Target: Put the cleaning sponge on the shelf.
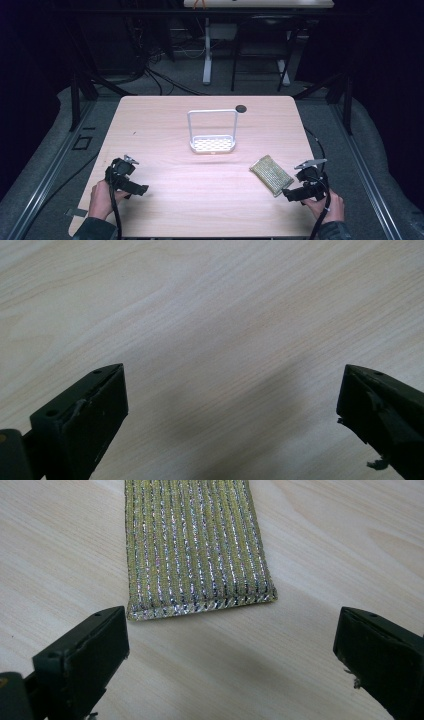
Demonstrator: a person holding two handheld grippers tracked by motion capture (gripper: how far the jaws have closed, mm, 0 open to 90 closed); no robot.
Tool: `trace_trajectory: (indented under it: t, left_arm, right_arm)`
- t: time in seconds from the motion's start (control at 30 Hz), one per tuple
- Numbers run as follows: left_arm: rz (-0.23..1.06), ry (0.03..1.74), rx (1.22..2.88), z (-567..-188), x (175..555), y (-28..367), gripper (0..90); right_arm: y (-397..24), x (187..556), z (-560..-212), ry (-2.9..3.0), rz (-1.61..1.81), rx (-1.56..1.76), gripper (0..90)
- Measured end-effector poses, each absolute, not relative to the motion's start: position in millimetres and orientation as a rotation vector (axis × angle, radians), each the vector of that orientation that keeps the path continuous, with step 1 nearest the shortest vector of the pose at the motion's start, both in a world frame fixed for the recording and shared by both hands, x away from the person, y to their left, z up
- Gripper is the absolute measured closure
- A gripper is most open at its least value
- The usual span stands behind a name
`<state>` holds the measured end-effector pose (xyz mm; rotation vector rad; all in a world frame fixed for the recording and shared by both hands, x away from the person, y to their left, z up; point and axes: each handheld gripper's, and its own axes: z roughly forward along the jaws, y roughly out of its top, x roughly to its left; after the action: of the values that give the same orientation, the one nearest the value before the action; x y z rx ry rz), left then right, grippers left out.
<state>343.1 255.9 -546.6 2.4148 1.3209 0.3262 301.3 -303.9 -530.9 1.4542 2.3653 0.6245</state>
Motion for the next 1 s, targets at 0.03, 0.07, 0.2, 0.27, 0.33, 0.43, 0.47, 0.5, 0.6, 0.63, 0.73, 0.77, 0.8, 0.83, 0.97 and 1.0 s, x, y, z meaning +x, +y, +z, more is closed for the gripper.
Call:
trace_trajectory:
  t: [0.03,0.07,0.2,0.27,0.33,0.43,0.47,0.5,0.6,0.63,0.73,0.77,0.8,0.83,0.97,1.0]
  left_arm:
    - [0.326,1.321,2.416,-547,342,255,0.2]
    - [0.327,1.319,2.42,-547,342,255,0.2]
    - [0.328,1.318,2.421,-547,341,254,0.2]
    - [0.326,1.309,2.422,-547,342,253,0.2]
    - [0.319,1.309,2.419,-547,342,253,0.2]
    - [0.316,1.293,2.408,-547,343,253,0.1]
    - [0.316,1.293,2.408,-547,343,253,0.1]
    - [0.33,1.277,2.385,-544,343,252,0.1]
    - [0.337,1.276,2.377,-543,342,251,0.2]
    - [0.328,1.278,2.389,-544,342,252,0.1]
    - [0.319,1.272,2.385,-545,342,252,0.1]
    - [0.317,1.267,2.373,-544,342,252,0.1]
    - [0.313,1.266,2.359,-543,342,253,0.1]
    - [0.314,1.266,2.343,-542,342,253,0.1]
    - [0.304,1.266,2.368,-544,342,253,0.1]
    - [0.304,1.266,2.368,-544,342,253,0.1]
  right_arm:
    - [-304,303,-532,2.373,0.628,1.447,0.9]
    - [-303,304,-532,2.384,0.628,1.452,0.9]
    - [-299,306,-533,2.399,0.62,1.438,1.0]
    - [-296,304,-530,2.401,0.62,1.418,1.7]
    - [-295,305,-528,2.391,0.629,1.416,1.7]
    - [-289,308,-528,2.396,0.641,1.399,0.2]
    - [-289,308,-528,2.396,0.641,1.399,0.2]
    - [-286,309,-530,2.412,0.639,1.393,0.1]
    - [-280,309,-531,2.431,0.632,1.369,0.1]
    - [-279,310,-532,2.432,0.64,1.358,0.1]
    - [-277,312,-532,2.448,0.632,1.34,0.1]
    - [-275,312,-532,2.451,0.635,1.332,0.2]
    - [-274,314,-532,2.457,0.63,1.328,0.4]
    - [-272,317,-533,2.47,0.643,1.323,3.5]
    - [-270,326,-536,2.486,0.632,1.308,3.0]
    - [-270,326,-536,2.486,0.632,1.308,3.0]
